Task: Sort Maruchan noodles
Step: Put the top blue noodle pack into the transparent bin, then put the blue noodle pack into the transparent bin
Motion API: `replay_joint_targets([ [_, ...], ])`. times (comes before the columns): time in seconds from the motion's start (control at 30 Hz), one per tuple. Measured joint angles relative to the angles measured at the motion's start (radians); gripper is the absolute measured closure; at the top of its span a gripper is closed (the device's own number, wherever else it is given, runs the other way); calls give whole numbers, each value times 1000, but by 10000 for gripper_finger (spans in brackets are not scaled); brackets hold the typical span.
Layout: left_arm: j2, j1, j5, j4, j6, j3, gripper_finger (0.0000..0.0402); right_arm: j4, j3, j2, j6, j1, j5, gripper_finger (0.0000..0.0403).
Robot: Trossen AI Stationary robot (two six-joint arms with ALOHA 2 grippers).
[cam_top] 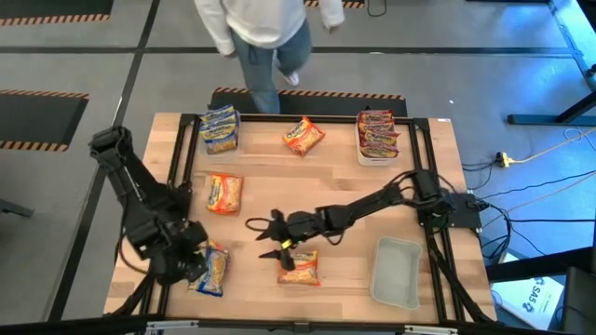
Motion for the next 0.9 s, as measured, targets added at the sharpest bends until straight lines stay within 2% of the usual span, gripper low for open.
replay_joint_targets([
  [0.2,1,-140,7,66,-269,-78,205,-70,170,123,0,0,-14,152],
  [0.37,5,-191,7,211,-342,-171,205,-110,236,181,0,0,-15,152],
  [0.5,6,-190,-13,311,-317,-226,205,-116,245,192,2,2,-22,152],
  [0.73,5,-164,-203,378,-214,-237,205,-239,245,185,-28,12,-11,152],
  [0.9,5,-89,-233,384,-131,-237,205,-356,244,165,-49,14,5,152],
])
